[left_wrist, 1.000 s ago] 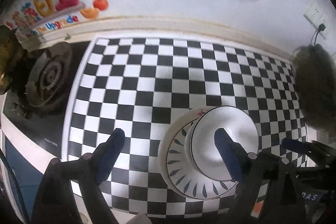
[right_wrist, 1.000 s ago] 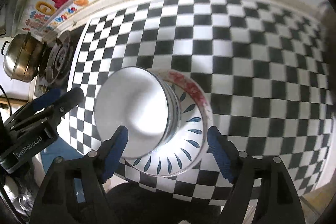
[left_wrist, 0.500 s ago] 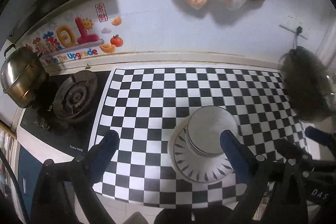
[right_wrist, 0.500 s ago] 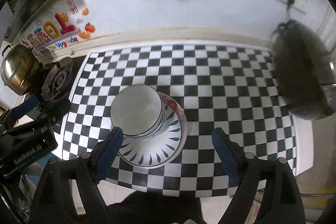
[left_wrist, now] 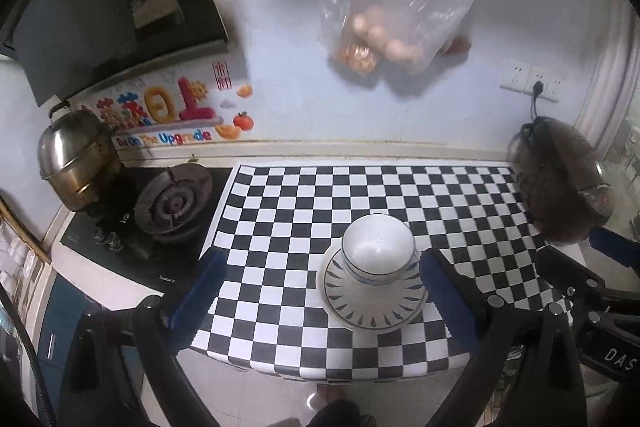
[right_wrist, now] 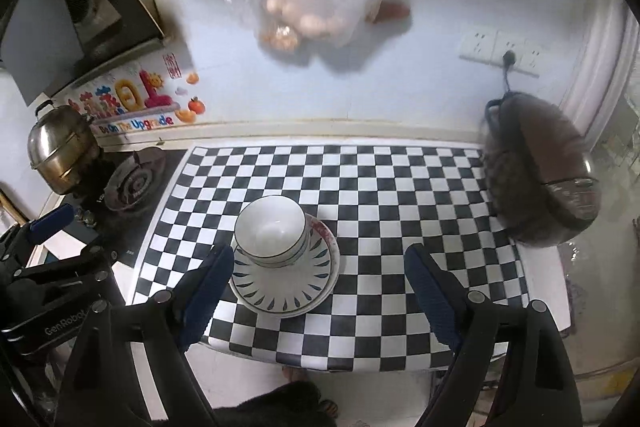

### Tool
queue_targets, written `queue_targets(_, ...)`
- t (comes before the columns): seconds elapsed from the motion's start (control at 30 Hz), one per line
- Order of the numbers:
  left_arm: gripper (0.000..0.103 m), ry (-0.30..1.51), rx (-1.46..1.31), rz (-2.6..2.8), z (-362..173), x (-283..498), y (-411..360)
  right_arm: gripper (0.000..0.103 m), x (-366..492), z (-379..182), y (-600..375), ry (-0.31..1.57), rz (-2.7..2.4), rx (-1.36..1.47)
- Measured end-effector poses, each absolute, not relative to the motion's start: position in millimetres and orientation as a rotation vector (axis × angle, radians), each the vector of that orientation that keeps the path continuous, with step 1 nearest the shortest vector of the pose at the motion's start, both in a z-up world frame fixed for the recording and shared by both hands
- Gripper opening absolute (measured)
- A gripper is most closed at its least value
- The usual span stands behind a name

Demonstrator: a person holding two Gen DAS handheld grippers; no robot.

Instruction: Organize plates and bowls

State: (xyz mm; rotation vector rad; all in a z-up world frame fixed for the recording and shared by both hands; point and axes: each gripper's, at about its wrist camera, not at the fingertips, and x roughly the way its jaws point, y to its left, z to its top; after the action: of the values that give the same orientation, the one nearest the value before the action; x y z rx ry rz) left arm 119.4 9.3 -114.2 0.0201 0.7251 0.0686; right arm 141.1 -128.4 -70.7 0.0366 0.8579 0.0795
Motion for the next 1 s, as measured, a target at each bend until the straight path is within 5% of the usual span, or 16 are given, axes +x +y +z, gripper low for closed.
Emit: queue_targets(1.0, 0.099, 0.624, 0.015, 0.092, -61, 4, 16, 0.089, 13, 9, -126, 0.707, 0.012, -0.002)
